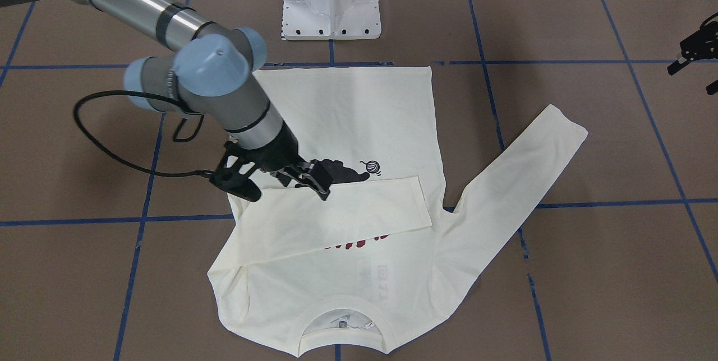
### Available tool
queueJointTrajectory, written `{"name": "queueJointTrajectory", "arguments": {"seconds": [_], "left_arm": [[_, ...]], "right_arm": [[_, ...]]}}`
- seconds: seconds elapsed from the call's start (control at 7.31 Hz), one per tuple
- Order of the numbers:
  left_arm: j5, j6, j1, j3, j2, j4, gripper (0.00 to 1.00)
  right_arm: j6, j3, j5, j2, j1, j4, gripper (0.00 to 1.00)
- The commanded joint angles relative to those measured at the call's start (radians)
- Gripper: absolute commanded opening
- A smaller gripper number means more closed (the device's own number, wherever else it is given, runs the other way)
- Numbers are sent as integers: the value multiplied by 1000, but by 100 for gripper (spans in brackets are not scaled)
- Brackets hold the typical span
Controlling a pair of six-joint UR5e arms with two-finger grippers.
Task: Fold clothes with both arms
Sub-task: 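Carry the sleeve with the right gripper across the shirt front and release, then withdraw the right gripper while the left gripper grasps the other sleeve cuff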
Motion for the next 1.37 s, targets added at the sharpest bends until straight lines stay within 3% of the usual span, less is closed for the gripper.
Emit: {"name": "queueJointTrajectory", "arguments": {"seconds": [0.0,0.14,0.27,0.68,0.96,1.23], "left_arm": [[48,-167,53,7,0,-15,100],[59,-227,67,-48,65,-73,100],[110,-278,149,-15,64,-122,100],[265,-497,298,62,-61,-136,96],[274,-524,378,160,-139,-136,90],[275,-531,416,191,-152,-135,78]], "right_arm": [[-178,166,158,-225,129,7,100],[-307,167,269,-278,206,8,100],[-375,161,306,-304,263,7,100],[-534,185,360,-422,348,8,100],[-549,205,348,-457,348,10,100],[-549,207,346,-465,346,10,100]]}}
